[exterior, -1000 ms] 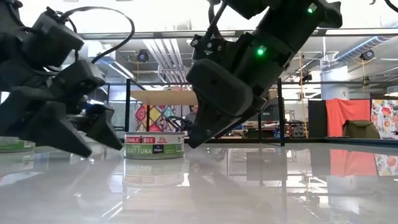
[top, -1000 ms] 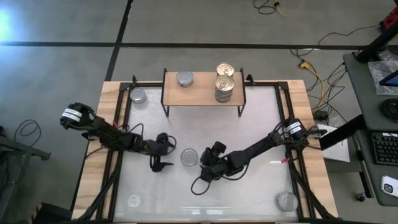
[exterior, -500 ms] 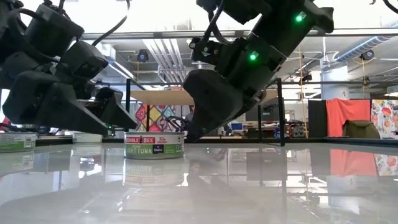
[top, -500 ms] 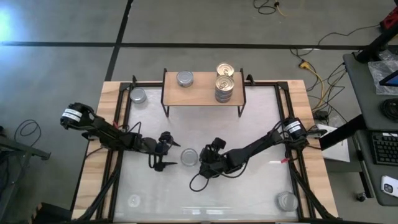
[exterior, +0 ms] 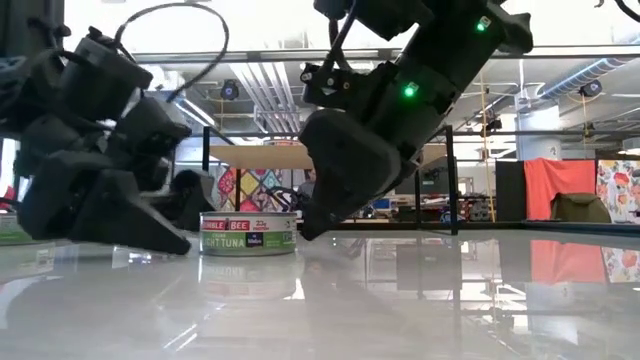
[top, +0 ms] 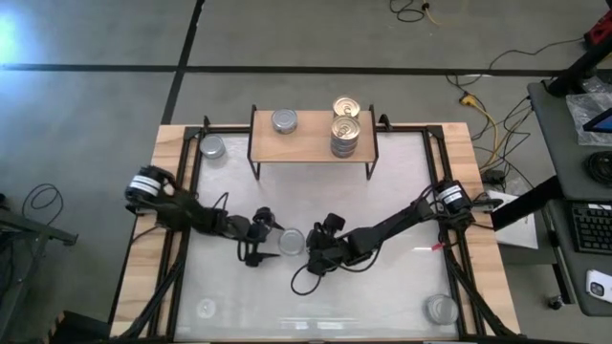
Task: Stack canned seafood by type on shelf
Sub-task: Put the green tuna can on the shelf
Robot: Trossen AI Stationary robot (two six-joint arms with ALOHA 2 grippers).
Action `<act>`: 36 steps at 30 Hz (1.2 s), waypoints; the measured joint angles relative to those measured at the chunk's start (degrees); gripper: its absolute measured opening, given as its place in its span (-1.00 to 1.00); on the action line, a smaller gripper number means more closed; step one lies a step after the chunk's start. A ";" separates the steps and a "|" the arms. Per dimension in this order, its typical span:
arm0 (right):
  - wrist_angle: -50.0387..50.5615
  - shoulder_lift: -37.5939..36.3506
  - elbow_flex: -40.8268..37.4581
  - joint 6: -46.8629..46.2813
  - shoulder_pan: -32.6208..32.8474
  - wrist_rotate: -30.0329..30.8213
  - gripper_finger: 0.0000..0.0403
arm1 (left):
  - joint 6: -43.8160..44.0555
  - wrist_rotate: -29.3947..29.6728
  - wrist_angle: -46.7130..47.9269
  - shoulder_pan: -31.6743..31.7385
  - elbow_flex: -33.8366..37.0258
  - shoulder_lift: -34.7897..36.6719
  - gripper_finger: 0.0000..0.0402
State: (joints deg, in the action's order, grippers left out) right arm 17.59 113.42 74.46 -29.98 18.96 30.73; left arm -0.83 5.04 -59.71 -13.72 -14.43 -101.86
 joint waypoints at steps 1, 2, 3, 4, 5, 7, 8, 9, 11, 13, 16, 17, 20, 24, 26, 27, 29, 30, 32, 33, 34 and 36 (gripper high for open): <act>-0.31 0.13 0.00 0.00 0.00 0.10 0.82 | 0.71 -0.70 -0.76 0.02 -0.57 -1.61 0.96; -0.81 0.31 0.00 0.01 0.00 0.59 0.82 | 0.94 -1.33 -1.74 0.05 -1.21 -3.09 0.96; -1.15 0.45 0.00 0.07 -0.05 1.28 0.82 | 1.09 -1.49 -3.37 0.04 -1.81 -4.68 0.96; -1.62 0.74 0.00 0.50 -0.13 1.63 0.82 | 1.38 -1.53 -4.96 0.04 -2.23 -6.11 0.96; -2.36 0.96 0.00 0.73 -0.23 1.66 0.82 | 1.41 -1.53 -6.43 0.11 -2.34 -7.17 0.96; -3.82 1.42 0.00 1.09 -0.43 1.34 0.82 | 1.48 -1.52 -9.71 0.17 -2.37 -8.95 0.96; -4.15 1.72 0.00 1.09 -0.57 1.34 0.82 | 1.64 -1.53 -10.90 0.25 -2.18 -9.36 0.96; -4.37 1.82 0.00 1.17 -0.67 1.36 0.82 | 1.81 -1.45 -11.52 0.26 -1.98 -9.52 0.96; -4.39 1.89 0.00 1.51 -0.85 1.39 0.82 | 1.77 -1.31 -11.66 0.26 -1.87 -9.44 0.96; -4.63 1.89 0.00 1.77 -1.00 1.67 0.82 | 1.54 -1.25 -11.54 0.26 -1.79 -9.20 0.96; -4.78 1.89 0.00 2.43 -1.40 1.50 0.82 | 1.56 -1.28 -11.30 0.14 -2.08 -9.15 0.96; -4.75 1.89 0.00 2.66 -1.46 1.39 0.82 | 1.56 -1.32 -11.24 0.12 -2.17 -9.14 0.96; -4.41 1.78 0.00 2.93 -1.53 0.40 0.82 | 1.73 -1.35 -11.22 0.00 -1.95 -9.04 0.96; -2.76 1.24 0.40 2.95 -1.31 0.81 0.82 | 1.89 -1.34 -11.81 -0.19 -0.72 -8.84 0.96; 0.57 1.09 1.87 2.45 -1.22 0.98 0.82 | 1.95 -1.29 -11.86 -0.58 -0.16 -8.55 0.96; 2.70 1.02 2.78 2.03 -1.25 1.17 0.82 | 2.19 -1.05 -11.79 -0.90 0.02 -8.30 0.96; 6.13 0.93 4.33 1.02 -1.25 1.49 0.82 | 2.36 -1.02 -11.37 -1.55 0.24 -7.75 0.96; 6.67 0.90 4.73 1.02 -1.22 1.44 0.82 | 2.37 -0.68 -11.20 -1.82 0.25 -7.53 0.96; 6.34 0.90 4.96 1.37 -1.24 1.40 0.81 | 1.77 0.67 -11.10 -2.05 0.28 -7.35 0.96; 5.89 0.92 4.96 1.50 -1.29 1.41 0.81 | 1.26 1.08 -11.09 -2.05 0.28 -7.32 0.96; 5.54 0.93 4.96 1.51 -1.36 1.36 0.81 | 0.81 1.20 -10.99 -1.99 0.28 -7.26 0.96; 5.15 1.18 4.96 1.30 -1.52 1.41 0.81 | 0.40 1.28 -10.72 -1.61 0.10 -7.27 0.97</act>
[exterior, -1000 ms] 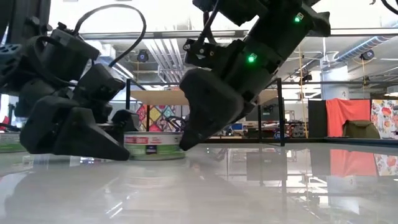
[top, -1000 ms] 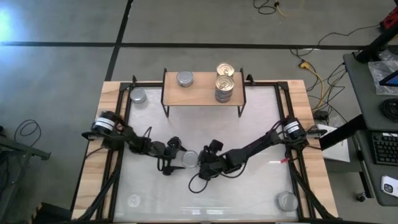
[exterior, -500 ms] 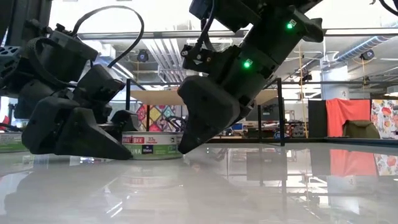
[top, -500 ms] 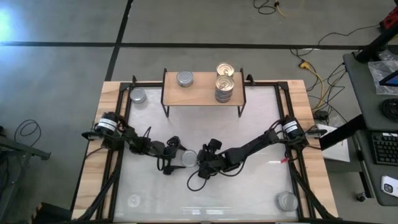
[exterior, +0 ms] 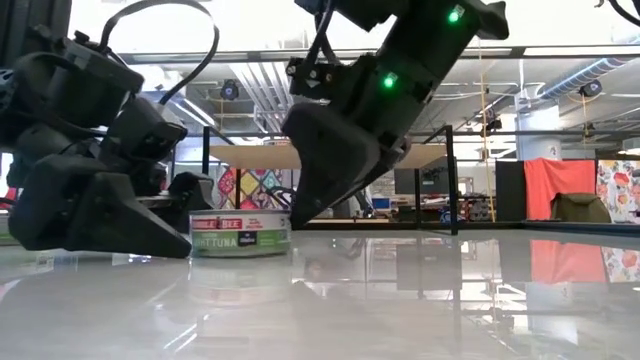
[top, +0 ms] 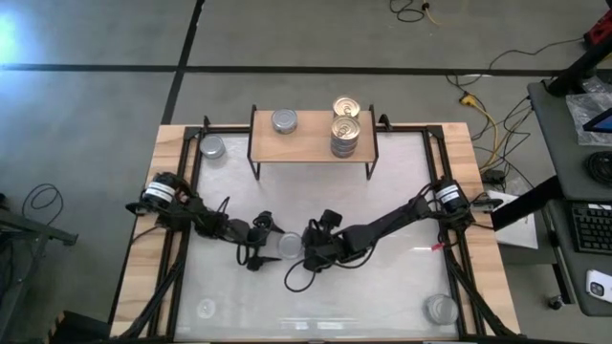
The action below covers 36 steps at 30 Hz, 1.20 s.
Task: Stack canned seafood by type on shelf
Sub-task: Put the green tuna can on the shelf
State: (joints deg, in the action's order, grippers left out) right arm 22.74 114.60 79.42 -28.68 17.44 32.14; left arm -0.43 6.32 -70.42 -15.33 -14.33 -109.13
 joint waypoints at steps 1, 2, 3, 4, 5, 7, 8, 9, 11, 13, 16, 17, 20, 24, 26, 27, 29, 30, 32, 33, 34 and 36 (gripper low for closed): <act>-0.46 0.36 0.00 0.03 -0.09 0.01 0.81 | -0.06 0.10 -0.02 0.05 -0.18 -0.12 0.98; -1.13 0.63 -0.01 0.11 -0.13 0.04 0.81 | -0.11 0.14 0.07 0.06 -0.46 -0.24 0.98; -1.71 0.84 -0.02 0.22 -0.18 0.04 0.81 | -0.19 0.08 0.23 0.09 -0.95 -0.52 0.99; -2.34 1.06 -0.02 0.22 -0.26 -0.01 0.82 | -0.22 -0.18 0.27 0.10 -1.47 -0.81 0.99; -2.71 1.20 -0.04 0.27 -0.40 -0.02 0.82 | -0.22 -0.47 0.37 0.09 -1.83 -1.02 0.99; -3.12 1.33 -0.09 0.73 -0.51 -0.07 0.81 | -0.12 -1.02 0.69 0.06 -2.59 -1.40 0.99; -3.05 1.34 -0.11 0.82 -0.52 -0.05 0.81 | 0.02 -1.04 0.77 0.06 -2.87 -1.48 0.99; -3.01 1.34 -0.11 0.82 -0.58 -0.04 0.81 | 0.22 -1.07 0.76 0.06 -2.99 -1.50 0.99; -3.04 1.34 -0.11 0.73 -0.58 0.05 0.81 | 0.52 -1.08 0.42 0.12 -2.99 -1.57 0.99; -3.28 1.36 -0.11 0.76 -0.60 0.45 0.81 | 0.60 -1.12 0.21 0.13 -3.00 -1.62 0.99; -3.61 1.36 -0.14 0.79 -0.87 0.41 0.81 | 0.94 -1.11 0.42 0.13 -3.53 -1.65 0.99; -3.84 1.36 -0.19 0.97 -0.92 0.42 0.81 | 1.08 -1.11 0.52 0.10 -3.72 -1.65 0.99; -4.58 1.36 -0.22 2.62 -0.93 -0.67 0.81 | 1.75 -1.20 0.85 0.10 -4.39 -1.73 0.99; -5.02 1.38 -0.22 2.97 -0.71 -1.38 0.82 | 2.47 -1.55 1.07 0.13 -5.14 -1.76 0.99; -4.95 1.38 -0.22 2.97 -0.71 -1.66 0.82 | 2.47 -1.59 1.48 0.13 -5.46 -1.76 0.99; -4.86 1.38 -0.22 2.98 -0.71 -1.68 0.82 | 2.51 -1.61 1.68 0.13 -5.67 -1.76 0.99; -4.63 1.38 -0.22 3.00 -0.71 -1.68 0.82 | 2.88 -1.57 1.97 0.13 -6.05 -1.76 0.99; -4.54 1.38 -0.22 3.12 -0.71 -1.66 0.82 | 3.37 -1.59 2.00 0.13 -6.13 -1.76 0.99; -4.14 1.38 -0.22 3.29 -0.71 -1.62 0.82 | 4.46 -1.55 1.97 0.14 -6.22 -1.76 0.97; -3.77 1.38 -0.22 3.27 -0.71 -1.51 0.82 | 5.09 -1.52 1.93 0.14 -6.28 -1.76 0.95; -3.34 1.38 -0.20 3.21 -0.71 -1.40 0.82 | 5.78 -1.50 1.70 0.13 -6.29 -1.76 0.92; -2.31 1.19 -0.17 2.99 -0.65 -1.06 0.82 | 7.31 -1.20 1.28 0.17 -6.04 -1.55 0.87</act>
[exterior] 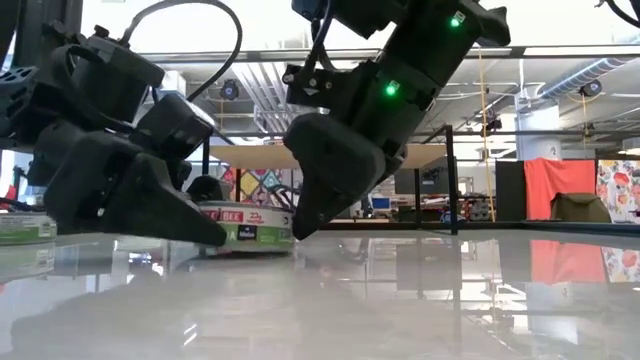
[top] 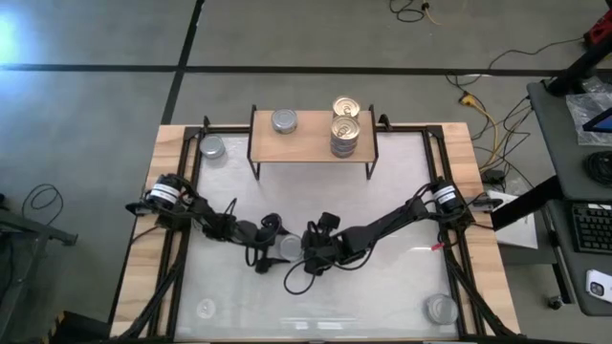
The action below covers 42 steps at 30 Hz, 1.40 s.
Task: Stack canned seafood by type on shelf
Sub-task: Put the green tuna can on the shelf
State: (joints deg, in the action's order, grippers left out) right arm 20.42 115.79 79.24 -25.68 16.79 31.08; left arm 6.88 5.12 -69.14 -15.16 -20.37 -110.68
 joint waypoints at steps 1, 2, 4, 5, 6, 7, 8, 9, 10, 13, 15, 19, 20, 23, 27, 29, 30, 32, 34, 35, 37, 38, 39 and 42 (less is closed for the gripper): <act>0.32 -0.12 0.09 -0.11 0.12 0.27 0.82 | 0.78 0.09 0.02 0.00 0.33 0.47 0.84; 0.61 -0.37 0.11 -0.19 0.18 0.66 0.82 | 1.47 0.13 -0.03 0.00 0.63 0.96 0.83; 1.27 -1.28 0.18 -0.22 0.34 1.10 0.82 | 2.24 0.48 -0.44 -0.12 1.22 2.17 0.82; 1.67 -1.93 0.22 -0.23 0.45 1.06 0.82 | 2.48 0.46 -0.73 -0.23 1.57 2.95 0.83; 2.37 -2.70 0.32 -0.46 0.63 1.10 0.82 | 2.84 0.46 -0.96 -0.33 1.90 3.80 0.83; 3.34 -3.53 0.35 -0.89 0.81 1.21 0.82 | 3.07 0.47 -1.31 -0.37 2.27 4.76 0.83; 4.80 -4.62 0.42 -1.77 0.98 1.45 0.82 | 3.29 0.50 -1.40 -0.47 2.61 6.04 0.83; 7.03 -5.66 0.42 -2.75 1.18 1.58 0.82 | 3.36 0.44 -1.77 -0.59 2.85 7.52 0.83; 9.66 -6.75 0.42 -4.28 1.37 2.02 0.82 | 3.38 0.34 -1.57 -0.80 2.87 9.43 0.83; 16.29 -10.14 0.39 -8.80 2.43 4.23 0.82 | 2.72 0.10 3.85 -1.33 2.84 16.11 0.83; 19.26 -12.17 0.35 -11.03 3.60 5.60 0.82 | 1.32 0.09 9.48 -1.33 2.23 21.31 0.83; 19.21 -14.46 0.17 -12.71 5.73 7.93 0.82 | -3.77 3.47 24.34 -0.89 -1.04 31.61 0.83; 18.87 -14.80 0.17 -13.26 6.24 8.46 0.82 | -5.12 4.53 29.08 -0.44 -1.93 33.90 0.83; 18.60 -15.01 0.16 -15.06 7.65 9.87 0.82 | -7.72 5.56 41.59 2.32 -6.11 40.45 0.83; 16.76 -13.94 0.09 -16.80 9.37 10.92 0.82 | -11.57 6.14 57.36 7.48 -12.54 46.20 0.83; 15.67 -13.53 0.09 -16.93 10.03 12.09 0.82 | -13.50 6.22 63.35 10.58 -15.36 47.20 0.83; 15.55 -13.51 -0.04 -16.93 10.25 12.79 0.82 | -14.35 6.28 65.45 12.03 -16.76 47.51 0.83; 13.81 -13.51 -0.05 -16.82 10.37 14.39 0.82 | -16.10 6.37 69.59 15.19 -19.18 48.03 0.83; 12.91 -13.68 -0.02 -15.40 10.35 15.91 0.82 | -17.95 6.33 72.32 18.45 -20.45 47.79 0.83; 12.01 -13.79 -0.02 -13.82 10.31 16.44 0.82 | -18.86 6.23 73.85 20.22 -20.81 47.72 0.83; 11.24 -13.87 0.84 -9.95 9.79 17.02 0.82 | -20.07 5.00 74.67 23.97 -21.55 47.73 0.83; 10.87 -13.90 1.60 -7.27 9.39 16.98 0.82 | -20.37 3.43 74.02 25.90 -22.14 47.82 0.83; 10.47 -13.90 2.52 -4.36 8.85 16.99 0.82 | -20.47 1.66 73.57 27.64 -22.64 47.92 0.83; 10.49 -13.90 6.23 6.24 6.16 17.01 0.82 | -22.04 -3.21 73.55 32.69 -23.91 47.46 0.83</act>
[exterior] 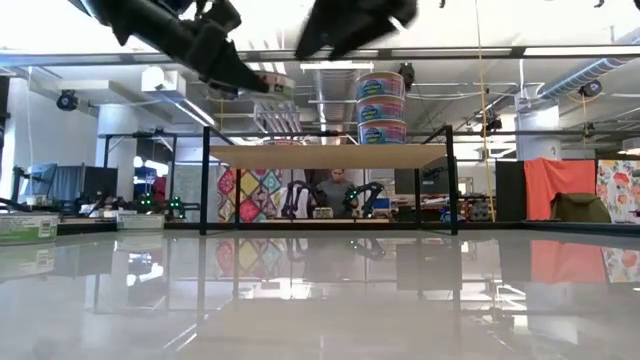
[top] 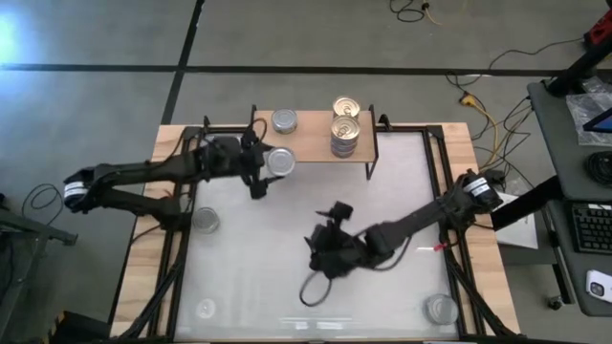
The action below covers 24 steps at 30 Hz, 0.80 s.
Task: Stack canned seafood by type on shelf
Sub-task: Put the green tuna can on the shelf
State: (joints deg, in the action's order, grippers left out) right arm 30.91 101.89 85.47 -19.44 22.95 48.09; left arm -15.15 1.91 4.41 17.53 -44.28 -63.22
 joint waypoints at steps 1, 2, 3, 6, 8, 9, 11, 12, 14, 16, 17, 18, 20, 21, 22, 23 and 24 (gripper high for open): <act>-0.28 0.00 1.45 3.94 -1.21 0.17 0.82 | -0.84 -0.40 0.19 1.46 -0.43 -0.54 0.83; -0.94 0.00 2.96 8.16 -2.45 0.98 0.82 | -1.64 -0.64 0.33 2.96 -0.95 -1.12 0.83; -2.10 0.00 4.18 12.65 -3.71 2.06 0.82 | -2.01 -0.82 0.23 4.48 -1.57 -1.73 0.83; -8.43 -0.02 7.19 28.82 -8.55 3.85 0.82 | -2.11 -3.65 -0.50 8.62 -2.42 -4.05 0.83; -14.32 -0.02 8.42 38.18 -12.34 2.03 0.82 | -2.19 -5.48 -0.63 10.68 -2.16 -6.22 0.83; -16.87 -0.02 9.00 41.87 -14.31 -0.29 0.82 | -2.37 -5.82 -0.75 11.56 -1.95 -7.20 0.83; -20.71 -0.02 10.20 46.21 -18.23 -6.35 0.81 | -2.33 -5.89 -1.22 13.59 -1.80 -8.88 0.83; -21.56 -0.02 10.85 46.73 -20.09 -9.51 0.80 | -2.04 -5.72 -1.87 14.36 -1.80 -9.57 0.83; -21.72 -0.02 12.21 46.04 -23.68 -14.82 0.74 | -1.63 -5.19 -2.02 15.19 -1.80 -10.73 0.83; -21.69 0.23 13.46 44.00 -26.83 -19.71 0.64 | -0.80 -5.50 -2.44 15.57 -1.78 -11.70 0.83; -21.25 0.31 13.97 42.72 -28.32 -22.35 0.58 | -0.33 -5.91 -2.98 15.72 -1.78 -11.99 0.83; -20.69 0.51 14.47 41.61 -29.64 -24.72 0.51 | 0.03 -5.94 -3.36 15.89 -1.78 -12.24 0.83; -19.40 0.94 15.34 39.63 -31.83 -28.01 0.34 | 1.32 -5.78 -3.71 16.27 -1.91 -12.57 0.83; -18.19 1.18 16.04 38.71 -32.66 -28.64 0.25 | 1.95 -5.63 -3.41 16.29 -2.06 -12.74 0.83; -16.32 1.45 17.07 38.07 -33.53 -28.83 0.16 | 2.70 -5.69 -3.02 16.29 -2.47 -12.88 0.83; -14.19 1.74 18.27 37.25 -34.40 -29.04 0.07 | 3.23 -5.84 -2.73 16.27 -2.93 -12.97 0.83; -11.72 2.18 19.93 36.82 -35.17 -29.15 -0.02 | 3.82 -5.94 -2.35 16.25 -3.44 -13.09 0.83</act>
State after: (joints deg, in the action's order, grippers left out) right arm 19.19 104.06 105.40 17.38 -12.22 18.95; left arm -11.34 -4.03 2.06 33.78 -47.72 -76.31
